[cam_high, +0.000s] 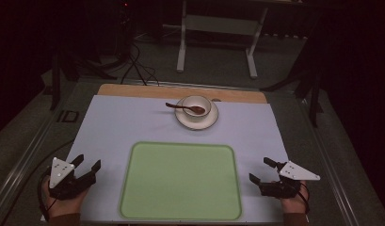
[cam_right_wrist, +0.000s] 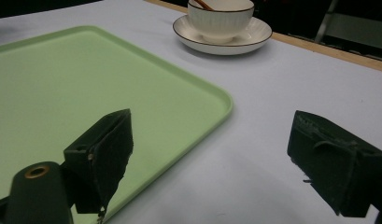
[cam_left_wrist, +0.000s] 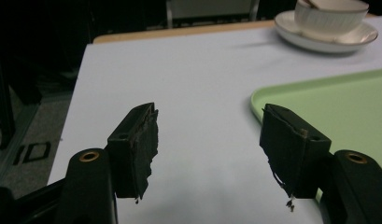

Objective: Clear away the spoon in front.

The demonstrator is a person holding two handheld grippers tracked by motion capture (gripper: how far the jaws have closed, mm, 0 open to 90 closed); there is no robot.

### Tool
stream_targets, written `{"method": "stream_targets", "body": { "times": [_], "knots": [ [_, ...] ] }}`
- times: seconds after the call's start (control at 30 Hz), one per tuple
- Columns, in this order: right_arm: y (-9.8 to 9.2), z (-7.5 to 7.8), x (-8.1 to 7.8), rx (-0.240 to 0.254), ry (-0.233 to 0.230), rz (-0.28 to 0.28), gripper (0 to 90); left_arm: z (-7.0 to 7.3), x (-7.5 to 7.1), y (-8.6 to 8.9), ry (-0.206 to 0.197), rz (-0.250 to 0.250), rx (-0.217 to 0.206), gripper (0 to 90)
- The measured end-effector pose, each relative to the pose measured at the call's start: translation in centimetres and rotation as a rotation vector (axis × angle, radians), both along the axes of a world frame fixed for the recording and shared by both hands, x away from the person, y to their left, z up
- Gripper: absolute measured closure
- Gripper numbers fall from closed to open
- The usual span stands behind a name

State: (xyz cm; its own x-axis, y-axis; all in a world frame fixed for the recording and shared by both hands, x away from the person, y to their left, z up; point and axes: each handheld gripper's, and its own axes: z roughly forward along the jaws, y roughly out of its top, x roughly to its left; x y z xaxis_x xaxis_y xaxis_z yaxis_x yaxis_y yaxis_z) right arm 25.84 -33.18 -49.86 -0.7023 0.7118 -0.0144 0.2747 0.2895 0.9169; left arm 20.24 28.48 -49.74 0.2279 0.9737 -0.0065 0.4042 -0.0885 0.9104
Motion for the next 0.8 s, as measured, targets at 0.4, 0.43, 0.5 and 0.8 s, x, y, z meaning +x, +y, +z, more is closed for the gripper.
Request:
{"method": "stream_targets", "body": {
  "times": [0.4, 0.43, 0.5, 0.8],
  "knots": [
    [0.0, 0.0, 0.0, -0.010, 0.005, 0.000, 14.1, 0.2, 0.2, -0.9, 0.008, -0.047, -0.012, 37.8],
    [0.0, 0.0, 0.1, -0.010, 0.005, 0.000, 14.0, 0.3, 0.3, -1.0, 0.008, -0.050, -0.019, 37.9],
    [0.0, 0.0, 0.1, -0.010, 0.008, -0.002, 14.0, 0.3, 0.3, -1.1, 0.010, -0.055, -0.025, 37.5],
    [-0.2, 0.1, -0.1, 0.001, 0.000, -0.018, 14.0, 2.3, 1.2, -3.0, -0.004, -0.115, -0.036, 36.9]
  ]
}}
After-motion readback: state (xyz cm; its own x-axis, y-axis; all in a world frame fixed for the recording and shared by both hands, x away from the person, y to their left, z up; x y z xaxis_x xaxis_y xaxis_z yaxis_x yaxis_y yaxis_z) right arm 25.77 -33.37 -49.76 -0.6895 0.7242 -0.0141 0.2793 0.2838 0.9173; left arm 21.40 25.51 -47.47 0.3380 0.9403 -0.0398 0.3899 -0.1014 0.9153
